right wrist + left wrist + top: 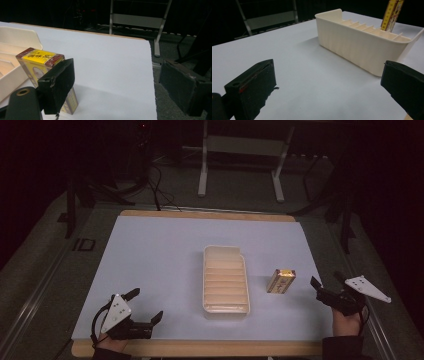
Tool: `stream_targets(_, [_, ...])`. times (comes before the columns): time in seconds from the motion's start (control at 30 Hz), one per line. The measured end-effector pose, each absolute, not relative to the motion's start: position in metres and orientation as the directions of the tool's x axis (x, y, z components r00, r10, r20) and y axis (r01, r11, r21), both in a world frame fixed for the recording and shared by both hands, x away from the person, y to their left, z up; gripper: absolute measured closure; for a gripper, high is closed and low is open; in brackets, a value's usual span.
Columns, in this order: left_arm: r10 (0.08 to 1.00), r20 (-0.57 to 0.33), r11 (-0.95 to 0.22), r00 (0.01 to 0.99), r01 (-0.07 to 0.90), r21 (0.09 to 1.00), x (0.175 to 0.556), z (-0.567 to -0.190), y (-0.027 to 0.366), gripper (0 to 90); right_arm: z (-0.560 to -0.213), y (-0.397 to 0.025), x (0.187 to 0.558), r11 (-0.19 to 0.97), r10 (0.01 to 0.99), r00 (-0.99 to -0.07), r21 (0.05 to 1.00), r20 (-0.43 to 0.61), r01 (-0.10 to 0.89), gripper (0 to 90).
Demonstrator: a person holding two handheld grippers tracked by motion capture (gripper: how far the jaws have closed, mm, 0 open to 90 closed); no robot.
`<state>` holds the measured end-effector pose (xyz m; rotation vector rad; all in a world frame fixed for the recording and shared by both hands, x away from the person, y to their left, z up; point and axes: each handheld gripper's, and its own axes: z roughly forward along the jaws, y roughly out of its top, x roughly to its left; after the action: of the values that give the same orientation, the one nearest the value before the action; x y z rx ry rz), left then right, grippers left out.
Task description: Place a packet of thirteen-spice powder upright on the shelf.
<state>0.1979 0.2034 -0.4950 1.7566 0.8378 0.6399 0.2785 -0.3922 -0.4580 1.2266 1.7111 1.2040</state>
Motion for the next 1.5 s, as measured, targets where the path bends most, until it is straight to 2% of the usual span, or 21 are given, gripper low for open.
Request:
stream_targets(0.4, [0.781,0.024,-0.231,0.625,0.254,0.939,0.199,-0.498,0.2,0.0,-0.46,-0.392,0.283,0.137,0.951,-0.306,0.94,-0.037,0.311,13.2])
stream_targets(0.57, [0.781,0.025,-0.234,0.625,0.255,0.938,0.199,-0.498,0.2,0.0,-0.465,-0.394,0.288,0.121,0.959,-0.283,0.917,-0.009,0.379,13.2])
stream_targets(0.7, [0.781,0.026,-0.234,0.623,0.255,0.938,0.199,-0.498,0.2,0.0,-0.472,-0.397,0.298,0.106,0.954,-0.295,0.851,0.059,0.515,12.8])
stream_targets(0.8, [0.781,0.025,-0.236,0.624,0.257,0.937,0.199,-0.498,0.2,0.0,-0.476,-0.397,0.305,0.143,0.953,-0.299,0.794,0.051,0.591,12.9])
stream_targets(1.0, [0.783,0.021,-0.23,0.621,0.257,0.939,0.199,-0.498,0.2,0.0,-0.48,-0.396,0.307,0.172,0.952,-0.302,0.729,0.049,0.662,13.0])
stream_targets(1.3, [0.785,0.024,-0.234,0.618,0.261,0.937,0.199,-0.498,0.199,0.0,-0.482,-0.399,0.312,0.239,0.948,-0.315,0.557,0.043,0.796,13.5])
stream_targets(1.5, [0.787,0.026,-0.237,0.617,0.263,0.935,0.199,-0.498,0.199,0.0,-0.484,-0.402,0.316,0.296,0.919,-0.376,0.426,0.116,0.855,15.4])
